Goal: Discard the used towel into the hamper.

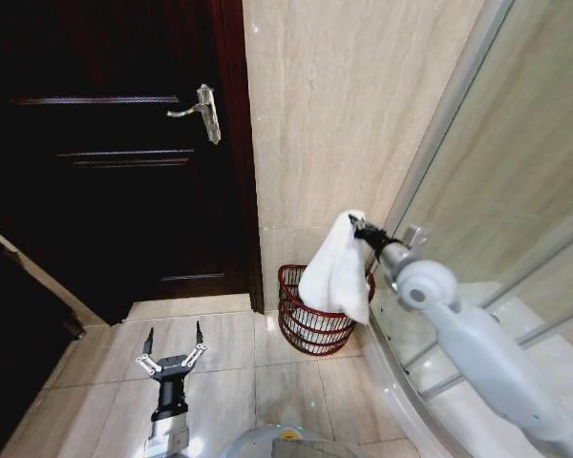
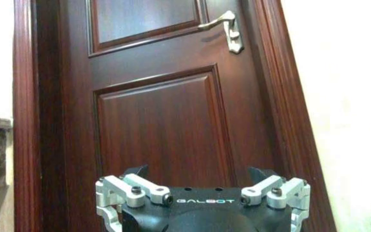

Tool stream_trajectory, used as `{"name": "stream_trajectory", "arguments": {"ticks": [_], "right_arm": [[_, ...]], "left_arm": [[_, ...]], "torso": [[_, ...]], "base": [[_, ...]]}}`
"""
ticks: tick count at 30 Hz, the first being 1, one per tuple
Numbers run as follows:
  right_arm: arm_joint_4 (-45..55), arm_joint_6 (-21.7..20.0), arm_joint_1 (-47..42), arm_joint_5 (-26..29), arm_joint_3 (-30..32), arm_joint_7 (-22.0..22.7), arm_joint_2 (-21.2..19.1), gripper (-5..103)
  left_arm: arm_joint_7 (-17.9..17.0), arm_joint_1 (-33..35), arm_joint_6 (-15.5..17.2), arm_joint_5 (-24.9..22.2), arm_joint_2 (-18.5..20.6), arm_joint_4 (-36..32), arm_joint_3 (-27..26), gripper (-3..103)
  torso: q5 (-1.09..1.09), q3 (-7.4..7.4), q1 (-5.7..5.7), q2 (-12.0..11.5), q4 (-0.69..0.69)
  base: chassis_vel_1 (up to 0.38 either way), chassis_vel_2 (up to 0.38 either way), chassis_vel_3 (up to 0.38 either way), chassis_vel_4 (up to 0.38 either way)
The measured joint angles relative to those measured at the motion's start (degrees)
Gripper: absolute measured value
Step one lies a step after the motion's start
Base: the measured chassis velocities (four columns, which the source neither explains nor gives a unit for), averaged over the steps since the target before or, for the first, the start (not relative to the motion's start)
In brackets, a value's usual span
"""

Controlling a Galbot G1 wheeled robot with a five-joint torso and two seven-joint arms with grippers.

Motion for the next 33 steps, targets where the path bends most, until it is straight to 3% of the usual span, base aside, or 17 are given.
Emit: {"name": "stream_trajectory", "arguments": {"ticks": [2, 8, 11, 13, 15, 19, 25, 33], "right_arm": [[-2.2, 2.7, 1.5, -4.3, -1.4, -0.5, 1.4, 4], [-0.5, 4.5, 10.5, -4.0, -1.7, 0.0, 0.6, 4], [-0.4, 7.9, 13.4, -4.5, -1.4, -1.9, 0.0, 4], [-0.9, 13.1, 15.6, -6.4, -1.1, -4.2, 0.7, 4], [-1.1, 14.3, 15.5, -6.8, -1.0, -4.5, 1.5, 4], [-3.1, 16.0, 7.2, -10.3, -1.0, -6.1, 5.5, 4], [-6.6, 16.7, 0.8, -15.6, -1.9, -7.7, 7.8, 4], [-7.5, 10.7, -6.2, -13.8, -0.7, -4.7, 6.8, 4]], "left_arm": [[-0.3, -0.2, -0.2, -0.4, 0.0, 0.6, -0.2, 100], [-0.5, -0.9, -0.2, -1.6, 0.1, 1.2, -0.5, 100], [-0.5, -1.0, -0.2, -1.6, 0.2, 1.6, -0.5, 100], [-0.5, -1.1, -0.4, -1.3, 0.1, 2.5, -0.3, 100], [-0.5, -1.1, -0.6, -1.0, 0.1, 2.8, -0.2, 100], [-0.4, -1.3, -0.9, -0.4, 0.0, 3.1, -0.2, 100], [-0.4, -1.5, -0.8, -0.8, 0.1, 2.8, -0.3, 100], [-0.5, -2.0, -0.8, -1.7, 0.2, 2.7, -0.6, 100]], "torso": [[0.01, 0.02, 0.01, 0.0, 0.0], [-0.04, 0.02, 0.02, 0.0, 0.03], [-0.02, 0.03, 0.03, 0.0, 0.02], [-0.07, 0.02, 0.03, 0.1, 0.02], [-0.08, 0.02, 0.03, 0.1, 0.02], [0.0, 0.04, 0.03, 0.1, 0.02], [0.0, 0.04, 0.03, 0.1, 0.02], [-0.02, 0.04, 0.03, 0.1, 0.02]], "base": [[0.0, 0.0, 0.0, 0.0], [0.0, 0.0, 0.0, 0.0], [0.0, 0.0, 0.0, 0.0], [0.0, 0.0, 0.0, 0.0], [0.0, 0.0, 0.0, 0.0], [0.0, 0.0, 0.0, 0.0], [0.0, 0.0, 0.0, 0.0], [0.0, 0.0, 0.0, 0.0]]}}
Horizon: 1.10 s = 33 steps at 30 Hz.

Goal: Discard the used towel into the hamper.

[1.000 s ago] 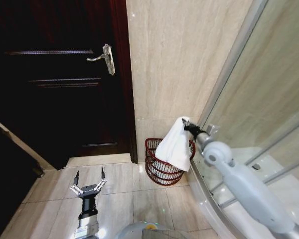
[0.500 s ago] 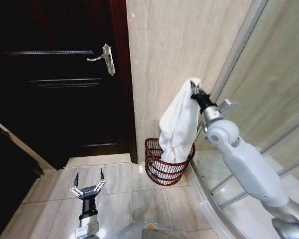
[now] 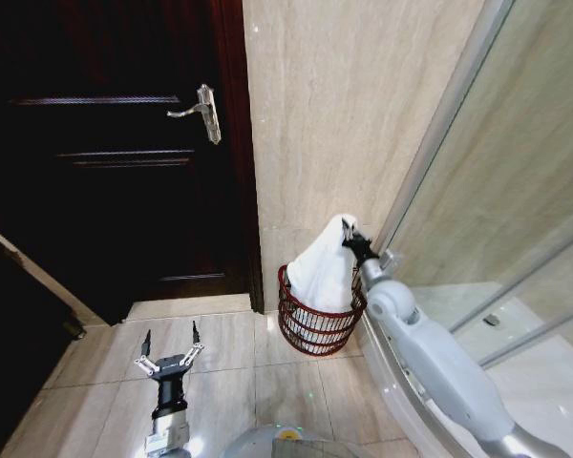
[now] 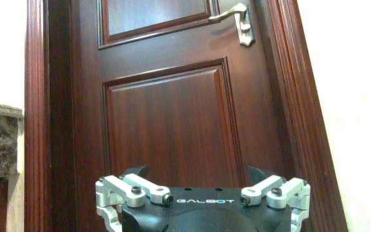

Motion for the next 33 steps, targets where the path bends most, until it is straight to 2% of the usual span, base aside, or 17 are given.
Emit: {"name": "stream_trajectory", "arguments": {"ticks": [2, 5, 6, 7, 9, 10, 11, 12, 14, 15, 16, 18, 29, 33], "right_arm": [[0.1, -2.2, -1.6, 1.0, 0.5, 1.5, -0.7, 4], [3.8, -9.1, -3.5, 8.2, 1.7, 5.5, -3.8, 4], [3.8, -9.1, -3.5, 8.2, 1.7, 5.5, -3.8, 4], [4.8, -11.0, -3.7, 10.3, 2.1, 6.2, -4.7, 4], [8.5, -17.4, -3.6, 18.8, 3.8, 10.0, -8.1, 4], [8.5, -17.4, -3.6, 18.8, 3.8, 10.0, -8.1, 4], [10.4, -21.1, -2.7, 26.0, 4.9, 13.2, -10.0, 4], [11.2, -22.6, -2.3, 29.2, 5.4, 14.6, -10.7, 4], [13.8, -28.4, -1.3, 39.3, 8.0, 18.5, -13.1, 4], [13.8, -28.4, -1.3, 39.3, 8.0, 18.5, -13.1, 4], [14.5, -30.6, -1.2, 42.3, 9.0, 18.7, -14.1, 4], [14.9, -32.3, -0.3, 47.4, 9.3, 18.5, -16.1, 4], [7.5, -32.3, 5.2, 48.0, 1.6, 17.1, -15.6, 4], [6.0, -32.3, 8.7, 48.3, -2.2, 18.0, -14.0, 4]], "left_arm": [[0.0, -0.2, 0.0, -0.1, 0.0, 0.2, 0.0, 100], [0.0, -0.3, 0.1, -0.7, 0.1, -0.1, -0.3, 100], [0.0, -0.3, 0.1, -0.7, 0.1, -0.1, -0.3, 100], [0.1, -0.3, 0.2, -0.9, 0.1, -0.2, -0.3, 100], [0.1, -0.4, 0.5, -1.5, 0.4, -0.4, -0.3, 100], [0.1, -0.4, 0.5, -1.5, 0.4, -0.4, -0.3, 100], [0.1, -0.5, 0.6, -1.7, 0.5, -0.4, -0.3, 100], [0.1, -0.5, 0.7, -1.7, 0.6, -0.4, -0.3, 100], [0.1, -0.4, 1.0, -1.7, 0.5, -0.2, -0.3, 100], [0.1, -0.4, 1.0, -1.7, 0.5, -0.2, -0.3, 100], [0.1, -0.2, 1.3, -1.7, 0.5, -0.2, -0.3, 100], [0.1, 0.1, 2.0, -1.8, 0.5, -0.2, -0.4, 100], [0.1, -0.9, 2.8, -3.1, 0.5, 0.5, -0.6, 100], [0.0, -1.5, 2.3, -3.3, 0.5, 2.3, -0.6, 100]], "torso": [[0.02, 0.0, 0.0, 0.0, 0.0], [0.01, 0.01, 0.0, 0.0, 0.0], [0.01, 0.01, 0.0, 0.0, 0.0], [0.01, 0.01, 0.0, 0.0, 0.0], [0.01, 0.01, 0.0, 0.0, -0.01], [0.01, 0.01, 0.0, 0.0, -0.01], [-0.01, 0.01, 0.0, 0.0, -0.01], [0.0, 0.01, 0.01, 0.0, 0.0], [0.0, 0.01, 0.01, 0.0, 0.01], [0.0, 0.01, 0.01, 0.0, 0.01], [-0.01, 0.01, 0.01, 0.0, 0.01], [0.0, 0.01, 0.01, 0.0, -0.01], [0.01, 0.02, 0.02, 0.0, 0.0], [0.0, 0.02, 0.02, 0.0, -0.01]], "base": [[0.0, 0.0, 0.0, 0.0], [0.0, 0.0, 0.0, 0.0], [0.0, 0.0, 0.0, 0.0], [0.0, 0.0, 0.0, 0.0], [0.0, 0.0, 0.0, 0.0], [0.0, 0.0, 0.0, 0.0], [0.0, 0.0, 0.0, 0.0], [0.0, 0.0, 0.0, 0.0], [0.0, 0.0, 0.0, 0.0], [0.0, 0.0, 0.0, 0.0], [0.0, 0.0, 0.0, 0.0], [0.0, 0.0, 0.0, 0.0], [0.0, 0.0, 0.0, 0.0], [0.0, 0.0, 0.0, 0.0]]}}
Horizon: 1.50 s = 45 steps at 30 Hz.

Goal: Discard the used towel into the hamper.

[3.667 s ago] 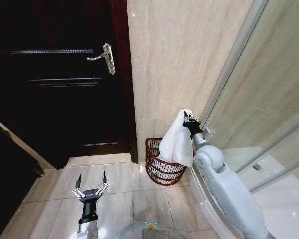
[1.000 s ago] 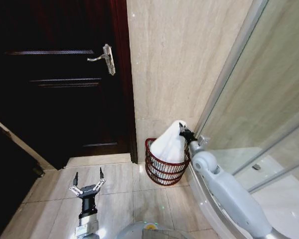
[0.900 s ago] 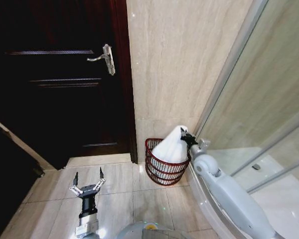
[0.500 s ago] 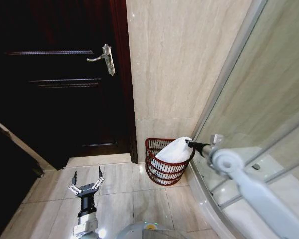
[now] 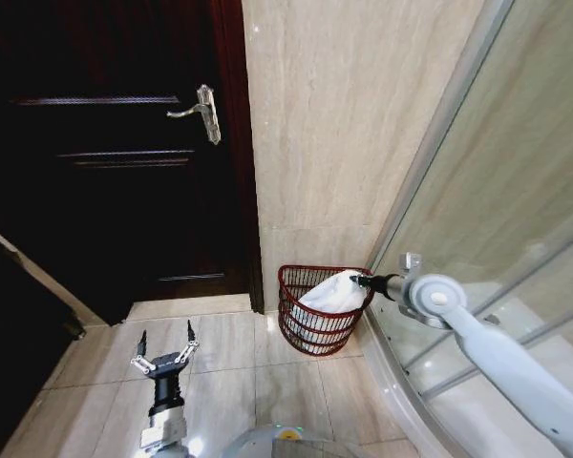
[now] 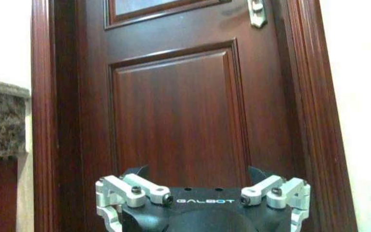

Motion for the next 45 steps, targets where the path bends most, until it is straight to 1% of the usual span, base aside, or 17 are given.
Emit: {"name": "stream_trajectory", "arguments": {"ticks": [1, 4, 5, 8, 9, 12, 15, 18, 24, 28, 34, 41, 44, 45], "right_arm": [[-0.3, 0.0, 1.1, 0.4, -1.1, 0.4, 0.4, 4], [-2.3, 0.0, 6.6, 4.5, -7.3, 3.8, 1.7, 4], [-2.3, 0.0, 6.6, 4.5, -7.3, 3.8, 1.7, 4], [-5.5, 0.0, 10.4, 7.3, -12.4, 6.4, 3.1, 4], [-5.5, 0.0, 10.4, 7.3, -12.4, 6.4, 3.1, 4], [-9.4, 0.0, 13.9, 10.8, -16.3, 8.6, 5.0, 4], [-11.4, 0.0, 15.4, 12.5, -17.9, 9.5, 5.8, 4], [-14.8, 0.0, 18.4, 15.9, -20.2, 11.2, 7.1, 4], [-18.7, 0.0, 22.5, 18.9, -23.5, 12.8, 8.6, 4], [-20.2, 0.1, 22.9, 19.3, -25.2, 13.2, 9.6, 4], [-22.0, 0.1, 21.7, 18.4, -25.8, 13.1, 11.2, 4], [-24.6, 0.2, 20.5, 16.0, -26.1, 11.7, 13.1, 4], [-27.1, 0.2, 20.5, 14.6, -26.2, 10.8, 14.9, 4], [-27.1, 0.2, 20.5, 14.6, -26.2, 10.8, 14.9, 4]], "left_arm": [[0.0, -0.1, -0.2, 0.0, 0.0, 0.5, 0.0, 100], [0.0, -0.3, -0.8, -0.3, 0.1, 1.7, -0.2, 100], [0.0, -0.3, -0.8, -0.3, 0.1, 1.7, -0.2, 100], [0.0, -0.5, -0.8, -1.3, 0.2, 1.8, -0.6, 100], [0.0, -0.5, -0.8, -1.3, 0.2, 1.8, -0.6, 100], [0.0, -1.0, -0.5, -2.0, 0.7, 1.7, -1.0, 100], [0.0, -1.1, -0.2, -2.4, 1.0, 1.6, -1.0, 100], [0.0, -1.1, -0.1, -2.8, 1.0, 1.5, -1.3, 100], [-0.5, -1.4, -0.2, -3.3, 1.1, 2.4, -1.5, 100], [-0.7, -1.6, -0.3, -3.5, 0.9, 2.7, -1.6, 100], [-0.9, -1.4, -0.6, -3.8, 0.8, 3.0, -1.8, 100], [-0.9, -1.1, -0.8, -4.5, 1.0, 3.2, -2.8, 100], [-0.9, -1.6, -0.8, -4.9, 0.7, 3.3, -3.0, 100], [-0.9, -1.6, -0.8, -4.9, 0.7, 3.3, -3.0, 100]], "torso": [[0.0, 0.0, 0.0, 0.0, 0.0], [-0.02, 0.0, 0.0, 0.0, 0.01], [-0.02, 0.0, 0.0, 0.0, 0.01], [0.0, 0.0, 0.0, 0.0, 0.01], [0.0, 0.0, 0.0, 0.0, 0.01], [0.0, 0.0, 0.0, 0.0, 0.01], [0.0, 0.0, 0.0, 0.0, 0.01], [-0.01, 0.0, 0.0, 0.0, 0.01], [-0.01, 0.0, 0.0, 0.0, 0.0], [0.0, 0.0, 0.0, 0.0, 0.01], [0.01, 0.0, 0.0, 0.0, 0.01], [0.0, 0.0, 0.0, 0.0, 0.0], [0.0, 0.0, 0.0, 0.0, 0.01], [0.0, 0.0, 0.0, 0.0, 0.01]], "base": [[0.0, 0.0, 0.0, 0.0], [0.0, 0.0, 0.0, 0.0], [0.0, 0.0, 0.0, 0.0], [0.0, 0.0, 0.0, 0.0], [0.0, 0.0, 0.0, 0.0], [0.0, 0.0, 0.0, 0.0], [0.0, 0.0, 0.0, 0.0], [0.0, 0.0, 0.0, 0.0], [0.0, 0.0, 0.0, 0.0], [0.0, 0.0, 0.0, 0.0], [0.0, 0.0, 0.0, 0.0], [0.0, 0.0, 0.0, 0.0], [0.0, 0.0, 0.0, 0.0], [0.0, 0.0, 0.0, 0.0]]}}
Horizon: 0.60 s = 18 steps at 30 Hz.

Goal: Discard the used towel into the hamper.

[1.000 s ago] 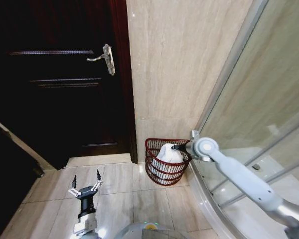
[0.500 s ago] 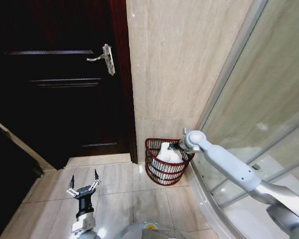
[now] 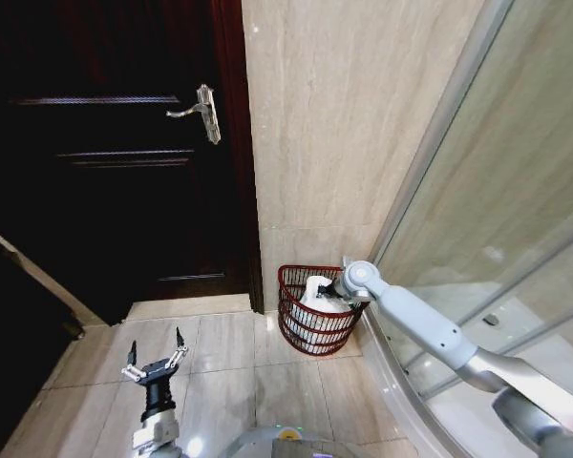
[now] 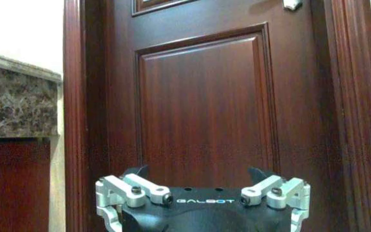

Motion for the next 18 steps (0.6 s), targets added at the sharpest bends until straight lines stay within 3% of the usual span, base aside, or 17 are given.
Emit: {"name": "stream_trajectory", "arguments": {"ticks": [18], "right_arm": [[-7.7, 0.1, -2.4, -7.5, 0.8, -6.0, 3.8, 4]], "left_arm": [[0.4, -0.5, 0.9, 0.2, -0.2, 0.6, -0.2, 100]], "torso": [[0.01, 0.0, 0.0, 0.0, 0.0]], "base": [[0.0, 0.0, 0.0, 0.0]]}}
